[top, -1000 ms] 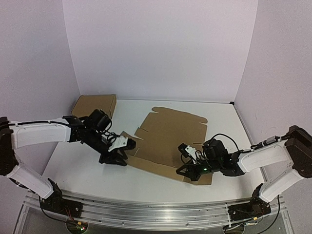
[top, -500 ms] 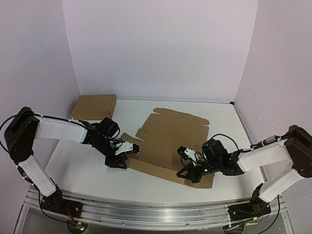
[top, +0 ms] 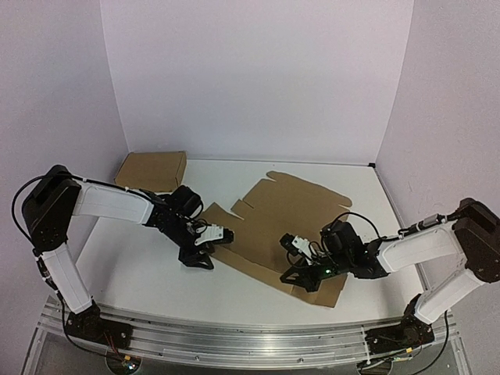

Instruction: Fold the paper box

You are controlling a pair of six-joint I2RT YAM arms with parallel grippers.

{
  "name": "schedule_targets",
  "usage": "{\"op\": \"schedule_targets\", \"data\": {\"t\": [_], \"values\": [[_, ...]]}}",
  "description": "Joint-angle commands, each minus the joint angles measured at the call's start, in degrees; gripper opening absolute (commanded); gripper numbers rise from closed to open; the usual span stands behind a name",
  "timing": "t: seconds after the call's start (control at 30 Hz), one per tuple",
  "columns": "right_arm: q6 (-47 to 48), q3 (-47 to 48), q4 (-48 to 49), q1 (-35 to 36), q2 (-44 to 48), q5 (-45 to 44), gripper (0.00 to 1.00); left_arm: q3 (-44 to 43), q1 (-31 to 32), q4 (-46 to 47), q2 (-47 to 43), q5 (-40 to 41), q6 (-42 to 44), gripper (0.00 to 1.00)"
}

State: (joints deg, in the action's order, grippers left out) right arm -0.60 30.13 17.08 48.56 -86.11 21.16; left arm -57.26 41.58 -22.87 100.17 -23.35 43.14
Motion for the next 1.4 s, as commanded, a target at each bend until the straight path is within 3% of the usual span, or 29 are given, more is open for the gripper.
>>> {"op": "schedule_targets", "data": {"t": [0.0,0.33,0.57,0.8,0.97,1.23,1.37], "values": [[2.4,0.4,-3.4,0.32,1.54,4.39,0.0,-3.0,-3.31,1.52,-0.03,1.21,5.62,0.59],[2.76,0.0,-4.06,0.33,1.93,5.04,0.0,-5.9,-5.28,1.22,2.82,1.89,8.42,0.65],[3.15,0.35,-4.15,0.36,1.67,4.98,0.0,-8.79,-4.38,-2.28,4.03,-5.96,8.94,0.67],[3.25,1.01,-4.09,0.34,1.16,3.72,0.0,-6.23,-2.16,-9.79,1.75,-12.42,13.11,0.6],[3.25,1.59,-4.07,0.36,0.01,4.38,0.0,-6.03,-1.15,-5.2,0.9,-11.28,7.02,0.48],[3.63,1.6,-4.12,0.33,-0.11,5.31,0.0,-4.64,-1.15,5.69,-0.16,-3.79,5.12,0.46],[3.85,1.35,-4.16,0.31,0.02,5.64,0.0,-3.0,-1.15,12.55,-1.31,2.35,5.7,0.54]]}}
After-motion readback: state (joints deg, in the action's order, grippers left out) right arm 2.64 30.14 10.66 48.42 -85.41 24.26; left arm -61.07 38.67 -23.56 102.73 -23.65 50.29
